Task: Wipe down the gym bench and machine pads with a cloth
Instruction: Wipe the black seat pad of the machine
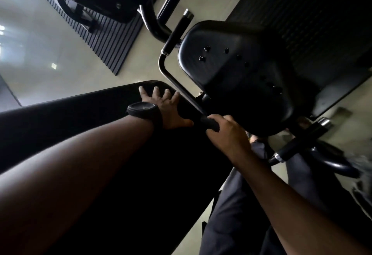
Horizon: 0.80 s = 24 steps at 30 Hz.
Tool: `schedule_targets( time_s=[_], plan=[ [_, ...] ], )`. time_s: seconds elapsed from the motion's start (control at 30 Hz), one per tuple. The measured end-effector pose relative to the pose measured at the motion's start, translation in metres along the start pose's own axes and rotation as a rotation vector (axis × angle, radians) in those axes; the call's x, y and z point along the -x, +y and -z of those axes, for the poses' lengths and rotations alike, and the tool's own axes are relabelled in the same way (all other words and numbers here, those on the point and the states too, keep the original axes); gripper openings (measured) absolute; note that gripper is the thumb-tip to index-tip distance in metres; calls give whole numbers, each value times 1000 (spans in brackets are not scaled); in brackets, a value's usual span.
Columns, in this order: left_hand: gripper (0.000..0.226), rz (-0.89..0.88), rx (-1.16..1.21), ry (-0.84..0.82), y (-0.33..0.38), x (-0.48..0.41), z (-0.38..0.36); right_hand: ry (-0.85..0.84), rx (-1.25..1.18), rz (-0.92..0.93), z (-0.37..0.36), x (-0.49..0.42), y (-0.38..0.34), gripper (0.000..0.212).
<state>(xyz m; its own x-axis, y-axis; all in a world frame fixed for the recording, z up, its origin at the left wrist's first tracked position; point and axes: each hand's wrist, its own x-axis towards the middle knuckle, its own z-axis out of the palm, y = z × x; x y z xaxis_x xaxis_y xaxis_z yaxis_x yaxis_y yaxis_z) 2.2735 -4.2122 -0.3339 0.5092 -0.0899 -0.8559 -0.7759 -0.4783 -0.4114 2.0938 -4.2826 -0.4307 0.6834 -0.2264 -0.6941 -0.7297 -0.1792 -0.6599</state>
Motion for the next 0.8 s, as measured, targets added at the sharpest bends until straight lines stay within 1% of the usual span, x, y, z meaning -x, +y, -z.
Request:
schedule_targets(
  time_s=[0.07,0.1,0.13,0.2,0.3,0.37,0.47,0.57,0.67,0.8],
  plan=[
    [117,-11,9,86,4,-8,-7,27,-7,179,4,-1,-12,54],
    [118,2,26,125,3,-12,-9,54,56,283,4,-3,-19,58],
    [118,12,55,149,0,-17,-10,111,166,374,6,-7,-25,61],
    [119,-2,125,177,-4,-26,-6,281,327,461,12,-18,-38,65],
    [127,-46,243,285,-4,-41,1,480,443,477,34,-37,-50,63],
    [133,-81,299,343,0,-57,7,573,523,466,51,-50,-48,64],
    [142,-97,323,407,-3,-89,16,588,622,418,69,-68,-42,67],
    [151,-146,300,435,-9,-118,23,536,735,408,82,-94,-30,68],
    [158,-195,265,456,-10,-141,22,537,890,423,79,-109,-22,61],
    [161,-241,303,506,-18,-158,15,589,921,414,70,-119,-27,55]
  ],
)
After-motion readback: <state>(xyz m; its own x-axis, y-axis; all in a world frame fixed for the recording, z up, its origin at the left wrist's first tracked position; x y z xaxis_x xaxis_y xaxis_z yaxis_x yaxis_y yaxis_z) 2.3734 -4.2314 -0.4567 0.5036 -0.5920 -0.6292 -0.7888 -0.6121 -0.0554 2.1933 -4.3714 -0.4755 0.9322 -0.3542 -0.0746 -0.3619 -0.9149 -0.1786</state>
